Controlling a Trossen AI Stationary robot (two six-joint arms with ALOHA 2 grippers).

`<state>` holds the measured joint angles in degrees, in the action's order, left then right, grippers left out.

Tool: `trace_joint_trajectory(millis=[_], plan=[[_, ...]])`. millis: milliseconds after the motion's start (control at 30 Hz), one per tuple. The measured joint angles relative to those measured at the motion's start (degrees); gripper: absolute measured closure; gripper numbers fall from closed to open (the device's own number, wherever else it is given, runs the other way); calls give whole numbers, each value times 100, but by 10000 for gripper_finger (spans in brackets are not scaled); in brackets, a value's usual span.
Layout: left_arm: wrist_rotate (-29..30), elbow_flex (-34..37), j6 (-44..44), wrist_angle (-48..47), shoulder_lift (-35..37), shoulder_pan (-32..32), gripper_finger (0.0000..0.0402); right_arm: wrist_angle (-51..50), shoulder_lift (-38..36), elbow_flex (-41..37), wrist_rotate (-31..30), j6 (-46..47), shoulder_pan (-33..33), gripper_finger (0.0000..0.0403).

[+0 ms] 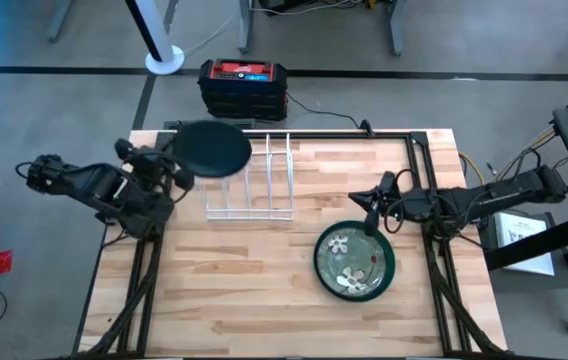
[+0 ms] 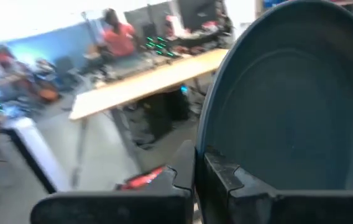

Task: Sort dishes
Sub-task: Put the dark blue plate into the white dish rack

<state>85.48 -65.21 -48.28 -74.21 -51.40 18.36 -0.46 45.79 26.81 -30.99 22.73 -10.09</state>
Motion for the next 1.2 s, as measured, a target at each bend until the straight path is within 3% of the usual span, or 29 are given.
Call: trace_joint_trajectory(millis=[233, 600, 733, 967, 1133, 1200], plan=[[147, 2, 570, -26, -10, -911, 401, 174, 235, 0, 263, -28, 174, 403], [-1293, 0, -83, -601, 132, -2509, 401, 241, 344, 0, 317, -40, 321, 403], [-1784, 0, -117, -595, 139, -2790, 401, 248, 351, 0, 447, -39, 451, 403], [-1786, -410, -234, -593, -142, -2788, 401, 252, 356, 0, 451, -36, 629, 403], [-1296, -1408, 78, -865, -777, -2786, 401, 312, 356, 0, 479, -157, 727, 403], [-1081, -1950, 315, -1032, -1126, -2786, 401, 425, 356, 9, 822, -261, 874, 403]])
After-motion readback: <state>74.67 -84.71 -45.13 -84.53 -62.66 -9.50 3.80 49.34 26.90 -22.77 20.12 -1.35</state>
